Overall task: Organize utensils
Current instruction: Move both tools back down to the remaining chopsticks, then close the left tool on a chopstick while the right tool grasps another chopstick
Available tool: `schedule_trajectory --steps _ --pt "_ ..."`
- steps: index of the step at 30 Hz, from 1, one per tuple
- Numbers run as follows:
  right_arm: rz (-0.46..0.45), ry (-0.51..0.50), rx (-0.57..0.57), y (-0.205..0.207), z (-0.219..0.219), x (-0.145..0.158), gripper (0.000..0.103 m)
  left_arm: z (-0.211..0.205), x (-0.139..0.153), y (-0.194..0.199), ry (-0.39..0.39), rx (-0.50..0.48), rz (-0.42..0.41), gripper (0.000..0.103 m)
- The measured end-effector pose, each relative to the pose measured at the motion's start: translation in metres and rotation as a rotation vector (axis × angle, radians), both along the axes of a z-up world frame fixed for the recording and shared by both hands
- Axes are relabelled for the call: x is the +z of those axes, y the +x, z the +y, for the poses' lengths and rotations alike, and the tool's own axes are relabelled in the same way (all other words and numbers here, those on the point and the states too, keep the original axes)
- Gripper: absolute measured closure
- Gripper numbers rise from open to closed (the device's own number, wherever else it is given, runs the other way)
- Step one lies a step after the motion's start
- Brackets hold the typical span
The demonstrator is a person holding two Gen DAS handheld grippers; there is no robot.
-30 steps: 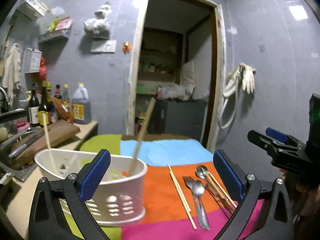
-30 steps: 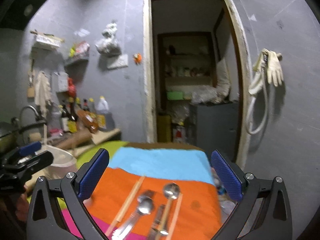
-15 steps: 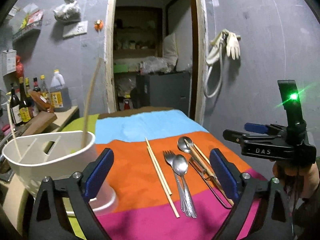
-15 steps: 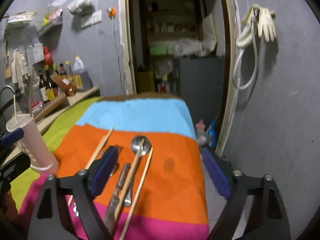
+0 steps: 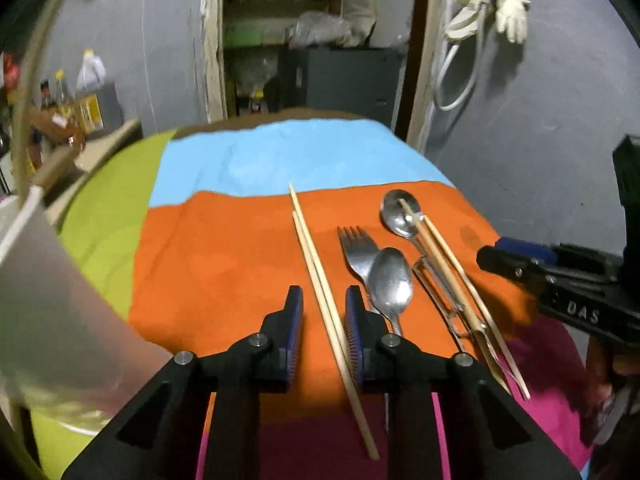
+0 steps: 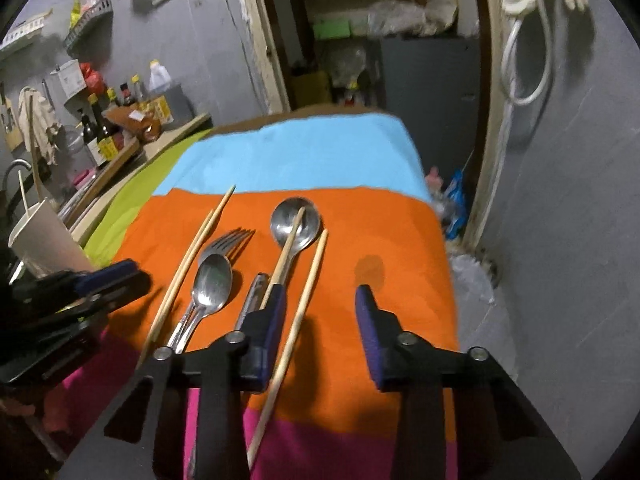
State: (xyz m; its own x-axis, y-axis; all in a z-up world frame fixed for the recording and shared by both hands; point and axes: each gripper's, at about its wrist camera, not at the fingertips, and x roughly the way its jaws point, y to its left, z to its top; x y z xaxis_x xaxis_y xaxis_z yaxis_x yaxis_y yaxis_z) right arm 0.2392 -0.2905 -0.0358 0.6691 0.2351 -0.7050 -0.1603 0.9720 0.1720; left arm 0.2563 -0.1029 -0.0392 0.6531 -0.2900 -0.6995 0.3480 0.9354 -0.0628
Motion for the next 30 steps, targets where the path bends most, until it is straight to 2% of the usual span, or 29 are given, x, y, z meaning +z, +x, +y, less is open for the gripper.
schedule_trajectory --steps 7,10,15,18,22,26,27,30 --pt "0.074 0.007 0.03 0.016 0.007 -0.011 0.083 0.006 -0.005 0.023 -0.036 0.019 0.077 0.09" --pt "0.107 0.011 0.025 0.021 0.005 -0.018 0.085 0.004 -0.009 0.028 -0.01 0.02 0.097 0.092" --pt "0.114 0.027 0.024 0.023 0.001 -0.02 0.087 0.0 -0.012 0.031 0.017 0.017 0.1 0.093" --pt "0.121 0.025 0.028 0.024 -0.001 -0.02 0.087 -0.005 -0.018 0.038 0.036 0.0 0.15 0.093" --pt "0.152 0.043 0.021 0.032 0.0 -0.019 0.087 -0.008 -0.017 0.045 0.051 0.002 0.171 0.093" --pt "0.178 0.078 0.011 0.04 -0.001 -0.019 0.089 -0.007 -0.015 0.048 0.039 0.011 0.199 0.099" --pt "0.179 0.075 0.011 0.041 -0.001 -0.019 0.094 -0.006 -0.014 0.047 0.027 0.016 0.205 0.1" --pt "0.187 0.102 0.003 0.04 -0.003 -0.02 0.097 -0.001 -0.011 0.043 -0.038 0.022 0.212 0.1"
